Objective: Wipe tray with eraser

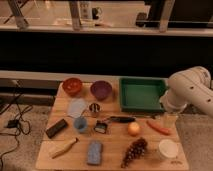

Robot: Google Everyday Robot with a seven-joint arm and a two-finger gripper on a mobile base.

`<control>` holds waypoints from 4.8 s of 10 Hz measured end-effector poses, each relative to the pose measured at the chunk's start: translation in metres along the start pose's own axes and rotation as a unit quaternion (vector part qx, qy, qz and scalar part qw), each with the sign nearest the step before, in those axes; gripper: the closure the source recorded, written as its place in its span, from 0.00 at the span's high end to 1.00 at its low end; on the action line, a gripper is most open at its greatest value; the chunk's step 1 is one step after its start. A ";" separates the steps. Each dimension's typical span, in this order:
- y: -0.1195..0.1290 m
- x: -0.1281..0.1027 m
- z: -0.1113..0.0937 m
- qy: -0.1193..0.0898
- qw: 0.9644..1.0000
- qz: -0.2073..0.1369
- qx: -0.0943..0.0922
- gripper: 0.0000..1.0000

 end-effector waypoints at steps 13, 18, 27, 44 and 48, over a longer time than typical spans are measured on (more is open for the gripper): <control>0.000 0.000 0.000 0.000 1.000 0.000 0.000 0.80; 0.000 0.000 0.000 0.000 1.000 0.000 0.000 0.80; 0.000 0.000 0.000 0.000 1.000 0.000 0.000 0.80; 0.015 -0.028 -0.003 -0.064 0.997 0.016 -0.048 0.80; 0.048 -0.065 0.002 -0.120 0.990 -0.020 -0.075 0.80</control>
